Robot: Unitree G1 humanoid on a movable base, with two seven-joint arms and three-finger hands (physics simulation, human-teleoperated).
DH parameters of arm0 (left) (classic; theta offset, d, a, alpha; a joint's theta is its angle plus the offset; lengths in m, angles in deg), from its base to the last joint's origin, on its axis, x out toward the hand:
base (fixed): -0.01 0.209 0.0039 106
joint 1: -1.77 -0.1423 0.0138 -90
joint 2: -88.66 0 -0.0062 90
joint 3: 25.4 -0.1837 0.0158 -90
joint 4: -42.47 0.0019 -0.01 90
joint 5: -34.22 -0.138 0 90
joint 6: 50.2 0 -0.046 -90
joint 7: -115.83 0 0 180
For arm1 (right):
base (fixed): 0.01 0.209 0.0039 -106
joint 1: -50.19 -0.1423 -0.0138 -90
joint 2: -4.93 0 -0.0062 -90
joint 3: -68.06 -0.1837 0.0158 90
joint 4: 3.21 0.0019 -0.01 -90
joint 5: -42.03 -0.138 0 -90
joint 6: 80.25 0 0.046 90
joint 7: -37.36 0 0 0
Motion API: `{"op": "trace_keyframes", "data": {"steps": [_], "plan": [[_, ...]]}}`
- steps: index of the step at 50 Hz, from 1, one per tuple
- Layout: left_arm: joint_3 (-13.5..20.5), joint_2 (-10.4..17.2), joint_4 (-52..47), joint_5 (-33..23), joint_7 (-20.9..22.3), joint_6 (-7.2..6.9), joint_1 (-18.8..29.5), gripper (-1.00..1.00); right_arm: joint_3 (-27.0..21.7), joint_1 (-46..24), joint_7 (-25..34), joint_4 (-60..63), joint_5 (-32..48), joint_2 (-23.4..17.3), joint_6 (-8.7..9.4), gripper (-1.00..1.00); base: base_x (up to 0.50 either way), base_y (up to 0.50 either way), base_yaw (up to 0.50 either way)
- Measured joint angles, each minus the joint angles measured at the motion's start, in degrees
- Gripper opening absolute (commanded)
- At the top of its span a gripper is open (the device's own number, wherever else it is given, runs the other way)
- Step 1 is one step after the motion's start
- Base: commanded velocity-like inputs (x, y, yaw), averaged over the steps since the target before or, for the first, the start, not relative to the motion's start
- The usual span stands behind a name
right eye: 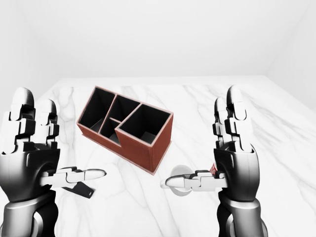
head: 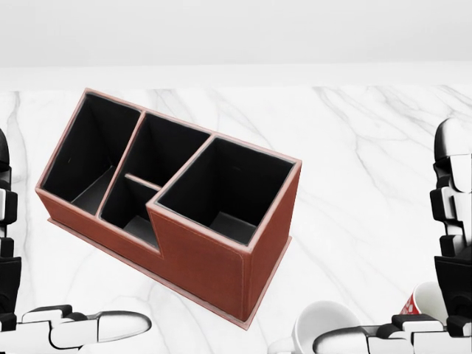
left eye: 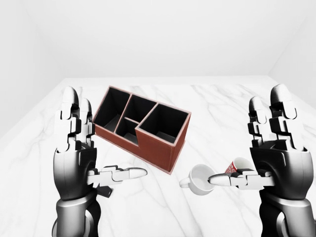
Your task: Pick up the red mug and place it to the right of the caddy.
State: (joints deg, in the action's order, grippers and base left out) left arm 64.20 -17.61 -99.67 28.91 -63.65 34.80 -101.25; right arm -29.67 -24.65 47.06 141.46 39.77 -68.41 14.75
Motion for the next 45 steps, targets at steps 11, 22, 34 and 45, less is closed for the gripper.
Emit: {"op": "trace_keyframes", "data": {"steps": [11, 22, 34, 45], "plan": [[0.08, -0.02, -0.34, 0.03, 0.08, 0.0, -0.11, 1.0, -0.15, 0.08, -0.07, 0.26, -0.32, 0.08, 0.0, 1.0, 0.03, 0.0, 0.0], [0.06, -0.1, -0.58, 0.08, 0.14, 0.0, -0.05, 1.0, -0.59, 0.07, -0.13, 0.88, -1.43, 0.12, 0.0, 1.0, 0.0, -0.25, 0.0], [0.45, -0.05, -1.08, 0.27, 0.25, 0.0, 0.06, 1.0, -0.72, 0.02, -0.52, 1.22, -1.57, 0.18, 0.0, 1.0, 0.0, 0.0, 0.0], [1.56, -0.05, -2.47, 0.79, 0.68, 0.0, 0.41, 1.0, -4.84, -0.34, 1.28, 5.31, -2.41, -0.44, 0.0, 1.0, 0.0, 0.0, 0.0]]}}
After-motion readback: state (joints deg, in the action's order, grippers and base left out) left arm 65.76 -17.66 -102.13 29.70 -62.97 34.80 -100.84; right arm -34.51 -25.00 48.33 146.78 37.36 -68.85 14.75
